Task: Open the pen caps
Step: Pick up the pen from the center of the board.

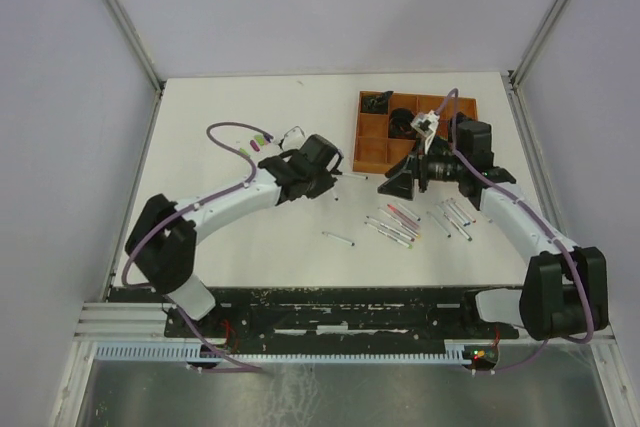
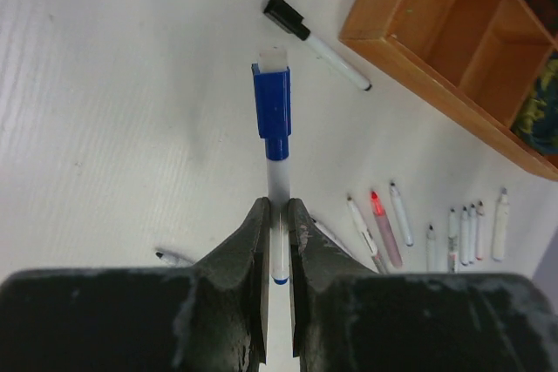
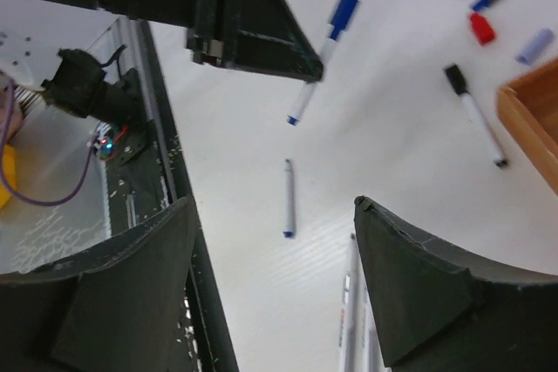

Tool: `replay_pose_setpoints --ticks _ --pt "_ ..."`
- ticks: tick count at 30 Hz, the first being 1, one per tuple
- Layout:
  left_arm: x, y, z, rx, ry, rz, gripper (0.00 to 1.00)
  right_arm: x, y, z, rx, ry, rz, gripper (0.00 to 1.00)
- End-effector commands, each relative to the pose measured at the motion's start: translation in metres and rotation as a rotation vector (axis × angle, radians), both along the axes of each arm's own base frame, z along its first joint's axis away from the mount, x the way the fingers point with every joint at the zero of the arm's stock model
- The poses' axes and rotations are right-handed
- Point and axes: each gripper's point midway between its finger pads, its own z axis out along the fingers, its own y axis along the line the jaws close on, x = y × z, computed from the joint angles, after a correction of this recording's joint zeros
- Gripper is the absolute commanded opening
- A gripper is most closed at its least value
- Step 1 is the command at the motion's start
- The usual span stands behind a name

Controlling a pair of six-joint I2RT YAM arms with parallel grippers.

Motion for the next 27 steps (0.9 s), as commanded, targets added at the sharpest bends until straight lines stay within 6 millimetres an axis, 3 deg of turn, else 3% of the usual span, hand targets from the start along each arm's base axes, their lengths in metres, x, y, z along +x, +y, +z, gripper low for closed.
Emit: replay_pose_setpoints --ticks 1,4,8,14,21,27 --pt "0.006 -0.048 0.072 -0.318 -0.307 -0.244 0.03 -0.023 0.045 0.042 0.058 -0.211 0.175 0.81" --pt "-0.013 -0.059 0.108 -0.466 -0.52 -0.417 0.03 -0.03 0.062 0.047 0.0 -0.191 0.186 0.8" --pt "-0.028 -0.038 0.14 -0.516 -0.775 -0.45 0.03 -0.022 0.064 0.057 0.01 -0.156 0.109 0.78" --pt "-0.055 -0.022 0.181 -0.624 -1.018 -0.488 0.03 -0.034 0.068 0.063 0.08 -0.1 0.089 0.77" --pt "-0.078 -0.018 0.195 -0.632 -1.144 -0.493 0.03 -0.049 0.086 0.057 0.1 -0.035 0.149 0.77" --pt "-0.087 -0.03 0.196 -0.629 -1.157 -0.535 0.03 -0.053 0.098 0.058 0.107 0.012 0.164 0.73"
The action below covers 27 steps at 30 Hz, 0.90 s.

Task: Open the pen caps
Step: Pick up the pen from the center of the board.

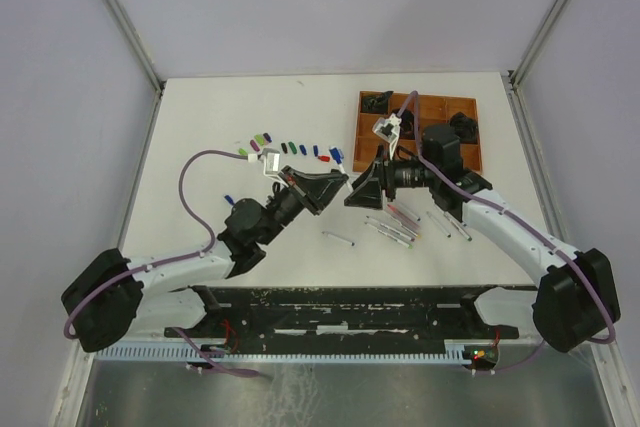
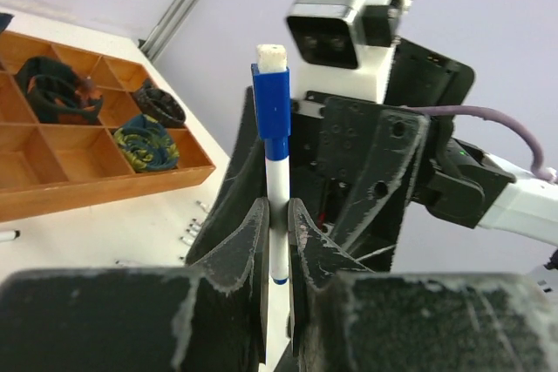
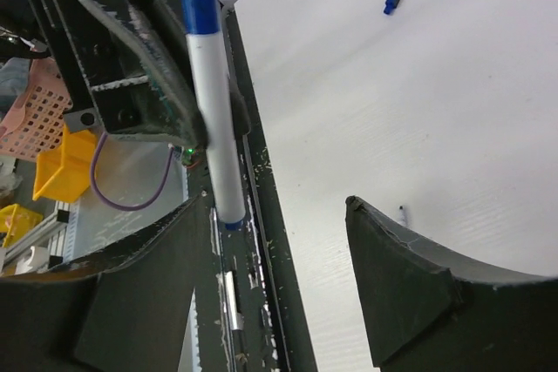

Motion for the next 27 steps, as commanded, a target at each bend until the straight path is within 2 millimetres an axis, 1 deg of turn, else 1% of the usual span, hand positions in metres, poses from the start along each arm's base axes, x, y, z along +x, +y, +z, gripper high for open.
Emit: replay_pose_setpoints --ticks 1,5,8,10,11,13,15,16,17,18,19,20,21,23,24,27 --pt "-0.006 0.0 0.026 -0.036 -0.124 0.027 0.03 0.002 0.009 0.015 0.036 0.0 -0.006 0.73" --pt "-0.007 -0.005 0.022 -0.026 -0.131 0.02 0.03 -0.002 0.011 0.02 0.056 0.018 -0.004 0.69" --pt "-0.006 -0.008 0.019 -0.013 -0.132 0.017 0.03 -0.004 0.012 0.024 0.063 0.02 -0.002 0.63" --pt "-0.007 -0.009 0.018 -0.01 -0.136 0.015 0.03 -0.006 0.013 0.024 0.065 0.025 0.005 0.54" --pt "-0.007 -0.01 0.018 -0.011 -0.136 0.015 0.03 -0.006 0.013 0.023 0.065 0.033 0.007 0.47" --pt "-0.007 -0.01 0.018 -0.012 -0.138 0.011 0.03 -0.006 0.014 0.022 0.063 0.042 0.015 0.32" --pt "-0.008 -0.01 0.019 -0.013 -0.139 0.01 0.03 -0.006 0.014 0.02 0.058 0.045 0.02 0.14" --pt "-0.008 -0.009 0.019 -0.015 -0.14 0.011 0.03 -0.006 0.014 0.021 0.055 0.039 0.023 0.08" --pt "-0.009 -0.008 0.019 -0.019 -0.142 0.011 0.03 -0.006 0.014 0.021 0.052 0.038 0.022 0.03" --pt "-0.009 -0.007 0.019 -0.025 -0.141 0.014 0.05 -0.006 0.013 0.02 0.05 0.04 0.022 0.02" --pt "-0.009 -0.004 0.019 -0.03 -0.137 0.022 0.08 -0.006 0.013 0.021 0.05 0.038 0.02 0.02" --pt "-0.008 -0.002 0.018 -0.03 -0.134 0.03 0.15 -0.007 0.013 0.021 0.047 0.038 0.021 0.02" --pt "-0.008 0.001 0.019 -0.036 -0.128 0.043 0.26 -0.007 0.013 0.022 0.047 0.036 0.021 0.02" --pt "-0.004 0.011 0.02 -0.064 -0.089 0.084 0.51 -0.007 0.013 0.022 0.044 0.031 0.023 0.02" --pt "-0.002 0.016 0.018 -0.076 -0.064 0.106 0.61 -0.007 0.012 0.022 0.041 0.024 0.02 0.01" --pt "0.001 0.03 0.013 -0.084 -0.027 0.16 0.81 -0.007 0.011 0.02 0.028 0.014 0.02 0.02"
